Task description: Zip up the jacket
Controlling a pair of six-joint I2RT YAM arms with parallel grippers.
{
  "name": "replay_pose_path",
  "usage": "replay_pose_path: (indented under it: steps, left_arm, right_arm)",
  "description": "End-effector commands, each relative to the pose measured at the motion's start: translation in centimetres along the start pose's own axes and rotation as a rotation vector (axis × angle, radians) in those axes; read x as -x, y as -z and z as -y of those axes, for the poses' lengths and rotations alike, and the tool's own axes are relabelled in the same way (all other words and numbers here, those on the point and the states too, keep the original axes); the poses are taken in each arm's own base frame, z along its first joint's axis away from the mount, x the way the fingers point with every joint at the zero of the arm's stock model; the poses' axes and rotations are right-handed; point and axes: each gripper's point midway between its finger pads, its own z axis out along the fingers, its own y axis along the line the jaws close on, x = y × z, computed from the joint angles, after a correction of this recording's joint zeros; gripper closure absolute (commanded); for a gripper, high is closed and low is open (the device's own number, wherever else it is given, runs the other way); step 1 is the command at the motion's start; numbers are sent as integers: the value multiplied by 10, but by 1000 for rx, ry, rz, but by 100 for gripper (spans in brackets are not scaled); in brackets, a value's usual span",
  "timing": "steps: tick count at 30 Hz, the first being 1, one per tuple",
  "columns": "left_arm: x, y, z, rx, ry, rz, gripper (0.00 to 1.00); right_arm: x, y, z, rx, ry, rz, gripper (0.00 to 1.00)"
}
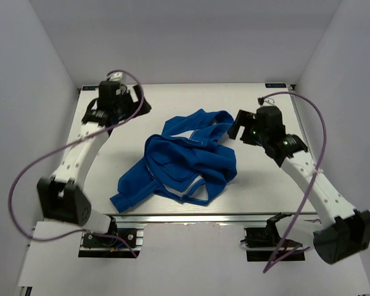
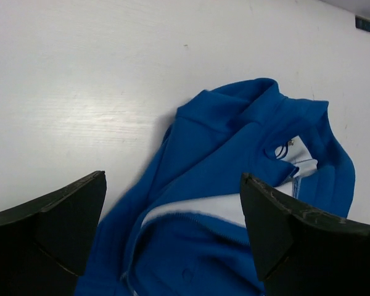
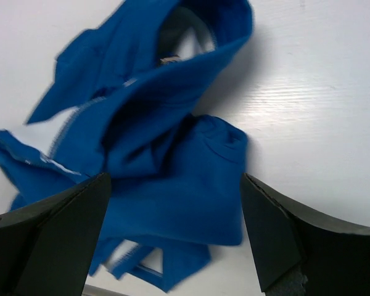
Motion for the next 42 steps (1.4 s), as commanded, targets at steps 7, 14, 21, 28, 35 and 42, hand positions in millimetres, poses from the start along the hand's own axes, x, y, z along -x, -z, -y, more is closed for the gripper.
replay_pose_path:
  steps: [7,14,21,28,35,42]
  left_arm:
    - [-3,-135,82,-244,-370,-110,2]
    - [-85,-193,121,-333,-472,-290,2]
    - [-144,-197,127,-416,-444,-388,20]
    - [-128,-179,126,-386,-407,-289,100]
    - [-49,-110,137,-354,-371,14,100]
    - [-1,-29,116,-261,-328,227,100]
  right_arm:
    - [16,-56,-87,205,-159,-47,11]
    - [-31,-94,-110,233,-144,-201,31]
    - [-43,-88,-67,93,-48,-157,100]
    - [-55,-39,4,-105,82,-110,100]
    - [-59,2,44,-214,187,-96,100]
    - [-53,38,85,-393,209,-41,100]
